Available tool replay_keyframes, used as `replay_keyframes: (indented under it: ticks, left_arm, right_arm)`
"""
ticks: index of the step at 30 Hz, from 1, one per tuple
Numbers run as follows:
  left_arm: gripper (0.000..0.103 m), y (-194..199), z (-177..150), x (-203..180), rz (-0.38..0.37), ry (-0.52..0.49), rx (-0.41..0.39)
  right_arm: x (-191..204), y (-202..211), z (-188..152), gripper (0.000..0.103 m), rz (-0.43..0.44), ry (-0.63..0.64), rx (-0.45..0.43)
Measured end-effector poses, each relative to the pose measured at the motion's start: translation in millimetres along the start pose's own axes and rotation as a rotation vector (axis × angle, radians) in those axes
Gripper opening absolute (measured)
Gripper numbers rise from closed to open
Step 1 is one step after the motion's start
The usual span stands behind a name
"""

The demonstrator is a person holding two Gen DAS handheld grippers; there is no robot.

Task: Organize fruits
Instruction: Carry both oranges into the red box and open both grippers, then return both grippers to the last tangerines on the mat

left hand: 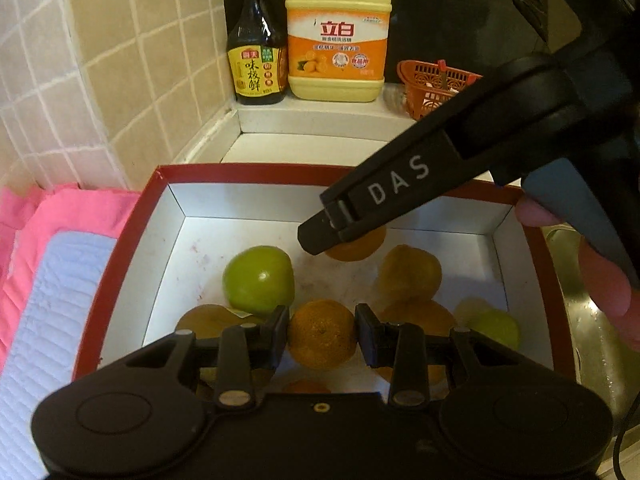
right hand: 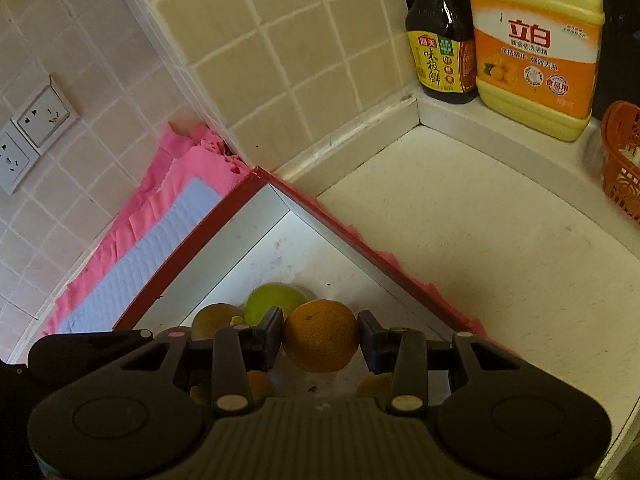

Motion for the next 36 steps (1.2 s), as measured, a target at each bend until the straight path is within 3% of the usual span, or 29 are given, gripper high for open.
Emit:
replay_keyframes:
  ticks: [12, 15, 21, 28, 30, 33, 36]
  left_arm:
    - [0.045, -14.7, -7.3, -0.2, -0.019, 0.029, 0.039]
    - [0.058, -10.5, -7.0, 0.2, -0.025, 0.035, 0.026]
    - [0.068, 8.1, -6.5, 1.7, -0.036, 0.05, -0.005]
    - [0.073, 61.6, -18.1, 0.8, 0.006, 0.069, -0.089]
    - [0.073, 83.5, -26.1, 2.0, 0.027, 0.083, -0.125]
    - [0.076, 119.2, -42.1, 7.2, 0.069, 0.122, -0.179]
    - [0.078, 153.9, -66.2, 30.0, 0.121, 0.182, -0.207]
  right_arm:
    - [-5.5, -17.4, -5.4, 0.043, -0.019, -0.017, 0.041]
    - [-4.7, -17.2, -6.5, 0.044, -0.019, -0.024, 0.042]
    - [-6.5, -2.4, -2.4, 0.048, -0.014, -0.047, 0.009]
    - [2.3, 36.7, 5.2, 0.051, -0.011, -0.052, -0.059]
    - [6.9, 52.2, 4.3, 0.055, 0.0, -0.053, -0.086]
    - [4.2, 76.5, -3.3, 0.071, -0.01, -0.101, -0.142]
    - [5.9, 90.4, -5.2, 0.073, -0.006, -0.113, -0.152]
Point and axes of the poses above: each gripper's, at about its wrist camera, not at the fingertips, and y roughly against the way its jaws point, x to its left, z to its top, the point moved 5 cm from there along -y, roughly the way its jaws point, and after that the axes turned 6 degrees about y, right-handed, at the moved point
